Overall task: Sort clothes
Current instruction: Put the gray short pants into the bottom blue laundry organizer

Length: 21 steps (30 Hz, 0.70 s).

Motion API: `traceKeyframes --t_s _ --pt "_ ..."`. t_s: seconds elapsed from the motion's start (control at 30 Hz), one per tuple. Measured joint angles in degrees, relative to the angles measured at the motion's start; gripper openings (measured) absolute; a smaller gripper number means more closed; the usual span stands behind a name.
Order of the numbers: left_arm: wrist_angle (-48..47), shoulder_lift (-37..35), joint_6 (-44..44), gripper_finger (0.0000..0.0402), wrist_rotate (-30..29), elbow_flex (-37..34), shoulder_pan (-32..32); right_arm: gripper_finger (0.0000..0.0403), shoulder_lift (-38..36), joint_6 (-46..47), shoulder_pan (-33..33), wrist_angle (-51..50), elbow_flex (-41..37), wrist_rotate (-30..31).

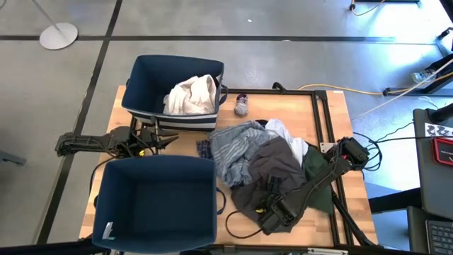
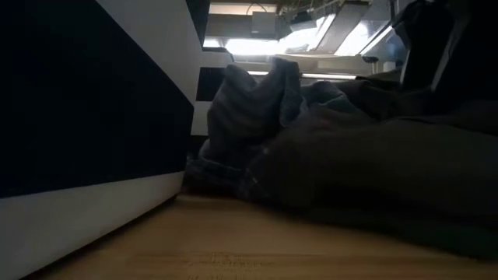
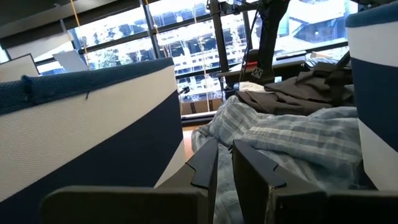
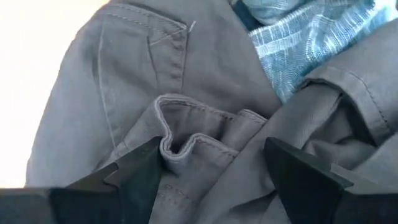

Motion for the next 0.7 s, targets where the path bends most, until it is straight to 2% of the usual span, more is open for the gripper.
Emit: traceKeyframes --t_s 0.3,0.47,0.7 --pt "0.0 0.0 -0.07 0.004 0.0 0.0 0.0 0.028 -0.02 1.69 -0.03 -6.7 3.79 0.82" --pt "0.0 0.0 -0.09 0.004 0.0 0.0 0.0 0.028 -0.04 6.43 -0.02 -12.86 5.51 2.96" --pt "0.0 0.0 -0.09 0.004 0.0 0.0 0.01 0.028 -0.04 10.88 -0.02 -18.04 5.53 2.7"
